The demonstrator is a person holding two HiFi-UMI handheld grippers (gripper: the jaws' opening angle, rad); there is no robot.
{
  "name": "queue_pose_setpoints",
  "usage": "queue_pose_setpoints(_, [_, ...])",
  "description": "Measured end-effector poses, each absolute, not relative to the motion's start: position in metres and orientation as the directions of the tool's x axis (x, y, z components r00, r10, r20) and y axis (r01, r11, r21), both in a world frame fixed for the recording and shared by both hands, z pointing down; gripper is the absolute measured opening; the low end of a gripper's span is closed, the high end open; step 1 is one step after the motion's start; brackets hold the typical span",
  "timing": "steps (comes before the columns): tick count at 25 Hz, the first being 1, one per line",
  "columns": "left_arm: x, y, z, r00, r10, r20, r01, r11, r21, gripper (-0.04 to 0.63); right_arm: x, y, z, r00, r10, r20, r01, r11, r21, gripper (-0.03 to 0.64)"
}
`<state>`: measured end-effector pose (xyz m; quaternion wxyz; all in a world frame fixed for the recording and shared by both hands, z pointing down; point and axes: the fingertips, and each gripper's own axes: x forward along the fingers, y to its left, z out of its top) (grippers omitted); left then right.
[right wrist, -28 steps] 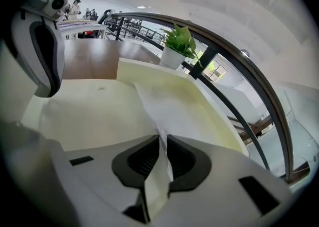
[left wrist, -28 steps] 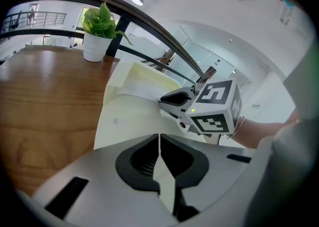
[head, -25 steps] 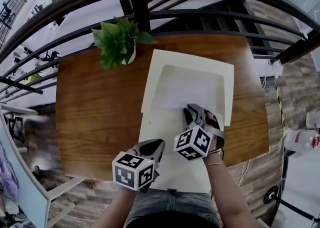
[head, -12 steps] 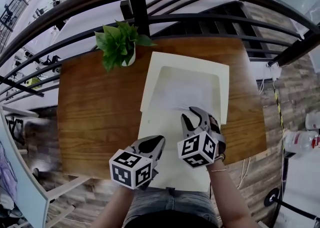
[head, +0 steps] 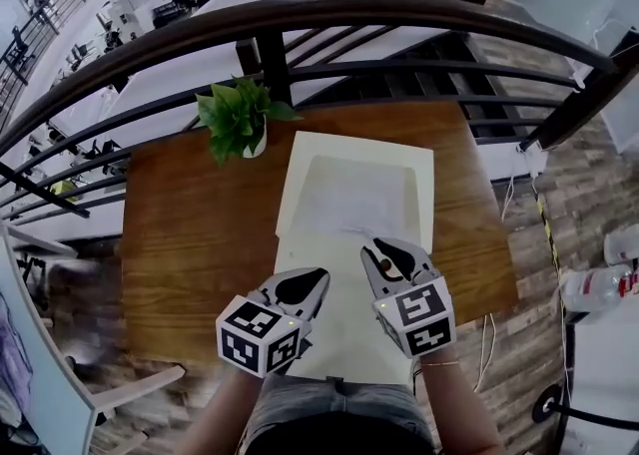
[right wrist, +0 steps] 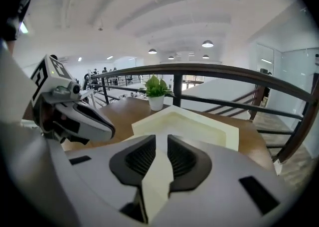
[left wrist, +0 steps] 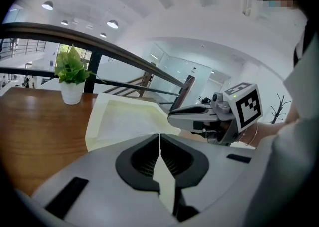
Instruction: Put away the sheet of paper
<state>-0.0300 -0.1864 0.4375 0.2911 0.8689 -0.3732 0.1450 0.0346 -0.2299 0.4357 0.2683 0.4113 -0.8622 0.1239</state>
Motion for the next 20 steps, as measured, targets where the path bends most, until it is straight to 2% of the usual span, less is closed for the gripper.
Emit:
queue_pose_setpoints(2, [-0.028,-0.188,0.428,0.682,-0.57,0.458,-0.73,-0.564,0.386,0.025,0.037,-0.225,0.428,-0.52,-0.65,0.553,-0.773,0.634,0.018,0.058])
queue_pose_setpoints(12, [-0.028,-0.188,0.386,0.668,-0.634,0.39,-0.743,-0.597,0.304,0.025,0.038,-0.194,0.379,-0.598,-0.676,0.431,-0.737,0.675,0.035,0.031])
queue_pose_setpoints(17, [-0.03,-0.187,0.381,0.676,-0.646,0.355,-0.737,-0.584,0.34,0.025,0.041,-0.181,0.359,-0.638,-0.709,0.3,-0.762,0.638,-0.111,0.028])
queue_pose_setpoints(20, [-0.03,-0.185,0.38,0.677,-0.649,0.348,-0.736,-0.58,0.35,0.025,0.043,-0.176,0.349,-0.643,-0.725,0.246,-0.764,0.631,-0.134,0.026])
